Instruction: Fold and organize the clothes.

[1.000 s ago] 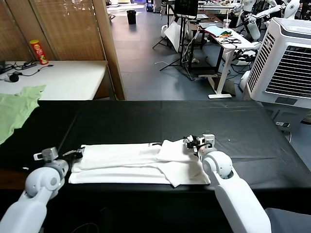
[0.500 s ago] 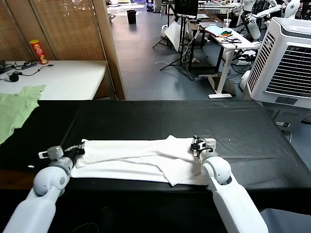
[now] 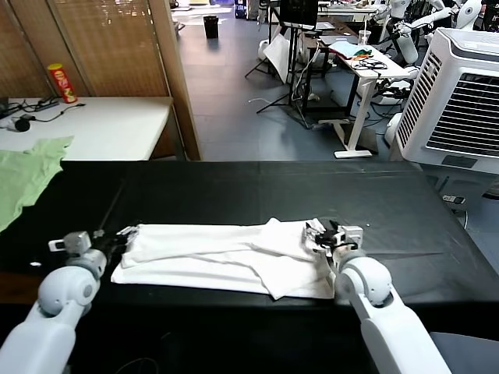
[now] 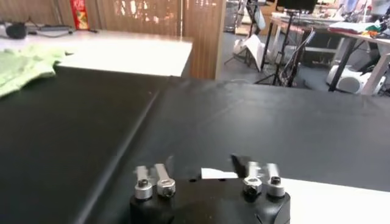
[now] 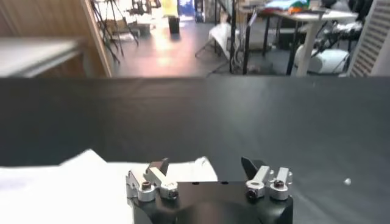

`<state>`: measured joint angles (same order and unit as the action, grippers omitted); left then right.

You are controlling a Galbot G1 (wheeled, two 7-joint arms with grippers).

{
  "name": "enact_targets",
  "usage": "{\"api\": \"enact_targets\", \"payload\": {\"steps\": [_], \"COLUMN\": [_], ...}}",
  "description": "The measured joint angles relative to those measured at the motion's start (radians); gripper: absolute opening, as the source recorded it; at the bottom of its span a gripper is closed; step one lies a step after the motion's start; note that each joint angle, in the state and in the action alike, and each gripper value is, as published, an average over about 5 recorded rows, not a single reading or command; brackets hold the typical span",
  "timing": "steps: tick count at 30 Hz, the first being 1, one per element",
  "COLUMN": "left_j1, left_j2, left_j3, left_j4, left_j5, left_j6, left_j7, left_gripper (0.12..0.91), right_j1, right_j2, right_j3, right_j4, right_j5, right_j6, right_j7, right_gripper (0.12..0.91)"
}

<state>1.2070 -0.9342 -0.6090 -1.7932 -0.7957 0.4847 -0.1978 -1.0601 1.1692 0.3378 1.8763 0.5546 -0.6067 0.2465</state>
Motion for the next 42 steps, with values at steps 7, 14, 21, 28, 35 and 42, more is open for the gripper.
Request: {"api": "enact_targets", "payload": {"steps": [7, 14, 21, 28, 35, 42], "left_j1": [0.116, 0.182, 0.197, 0.183, 0.177, 0.177], "left_j2": [-0.041, -0.089, -0.108, -0.112, -0.067, 0.055], "left_j3": [-0.022, -0.026, -0.023, -0.008, -0.024, -0.079], "left_j4": [-0.053, -0.068, -0.064, -0.039, 0.004, 0.074], "left_j5": [0.028, 0.053, 0.103, 0.167, 0.368, 0.486], "left_j6": [-0.016, -0.036, -0.054, -0.072, -0.168, -0.254], "left_j7": [0.006, 0.030, 0.063, 0.099, 0.128, 0.117], "left_gripper": [0.798, 0.777, 0.466, 0.150, 0.150, 0.150], "right_j1": [-0.066, -0.092, -0.093, -0.095, -0.098, -0.097], "right_j2": [-0.006, -0.013, 0.000, 0.004, 0.004, 0.020], "right_j3": [0.036, 0.056, 0.052, 0.054, 0.070, 0.069], "right_j4": [0.086, 0.111, 0.112, 0.112, 0.113, 0.105], "right_j5": [0.009, 0.011, 0.006, -0.003, -0.006, -0.016], "right_j6": [0.000, 0.002, 0.004, 0.006, 0.007, 0.009], "right_j7": [-0.002, -0.003, -0.003, -0.005, -0.005, -0.005], "right_gripper": [0.798, 0.798, 0.798, 0.798, 0.798, 0.798]}}
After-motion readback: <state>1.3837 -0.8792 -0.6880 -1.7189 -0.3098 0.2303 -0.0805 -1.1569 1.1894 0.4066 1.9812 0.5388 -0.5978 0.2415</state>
